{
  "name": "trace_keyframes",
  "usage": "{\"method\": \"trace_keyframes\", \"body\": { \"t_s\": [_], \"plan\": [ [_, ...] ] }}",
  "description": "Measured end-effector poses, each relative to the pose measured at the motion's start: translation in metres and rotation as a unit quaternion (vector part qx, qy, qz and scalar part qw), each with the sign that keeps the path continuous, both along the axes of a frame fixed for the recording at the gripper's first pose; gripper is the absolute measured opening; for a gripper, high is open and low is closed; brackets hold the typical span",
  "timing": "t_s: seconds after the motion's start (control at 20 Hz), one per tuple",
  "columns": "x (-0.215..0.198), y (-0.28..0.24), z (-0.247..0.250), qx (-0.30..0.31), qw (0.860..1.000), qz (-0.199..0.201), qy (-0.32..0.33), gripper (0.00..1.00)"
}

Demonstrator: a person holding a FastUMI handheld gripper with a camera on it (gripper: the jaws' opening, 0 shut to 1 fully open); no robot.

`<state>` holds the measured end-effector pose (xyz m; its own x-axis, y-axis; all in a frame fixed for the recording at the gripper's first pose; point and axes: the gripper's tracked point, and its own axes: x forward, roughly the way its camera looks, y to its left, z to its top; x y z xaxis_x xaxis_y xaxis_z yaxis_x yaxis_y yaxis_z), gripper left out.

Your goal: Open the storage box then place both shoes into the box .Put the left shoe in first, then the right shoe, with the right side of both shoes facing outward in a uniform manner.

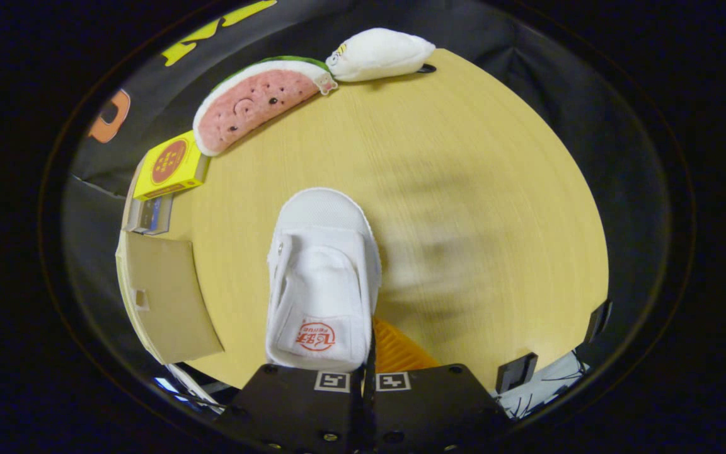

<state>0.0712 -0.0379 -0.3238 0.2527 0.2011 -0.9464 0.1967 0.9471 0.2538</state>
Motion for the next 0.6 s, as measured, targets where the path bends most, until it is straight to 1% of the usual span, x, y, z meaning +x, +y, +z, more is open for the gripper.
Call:
{"method": "trace_keyframes", "body": {
  "t_s": [0.15, 0.25, 0.4, 0.5, 0.6],
  "plan": [
    [0.005, 0.021, 0.039, -0.013, 0.999, 0.017, -0.034, 0.00],
    [0.008, 0.047, 0.067, -0.019, 0.997, 0.040, -0.061, 0.00],
    [0.007, 0.099, 0.105, -0.009, 0.994, 0.071, -0.085, 0.00],
    [0.004, 0.140, 0.125, 0.008, 0.991, 0.091, -0.095, 0.00],
    [0.001, 0.177, 0.141, 0.011, 0.987, 0.117, -0.105, 0.00]
  ]
}}
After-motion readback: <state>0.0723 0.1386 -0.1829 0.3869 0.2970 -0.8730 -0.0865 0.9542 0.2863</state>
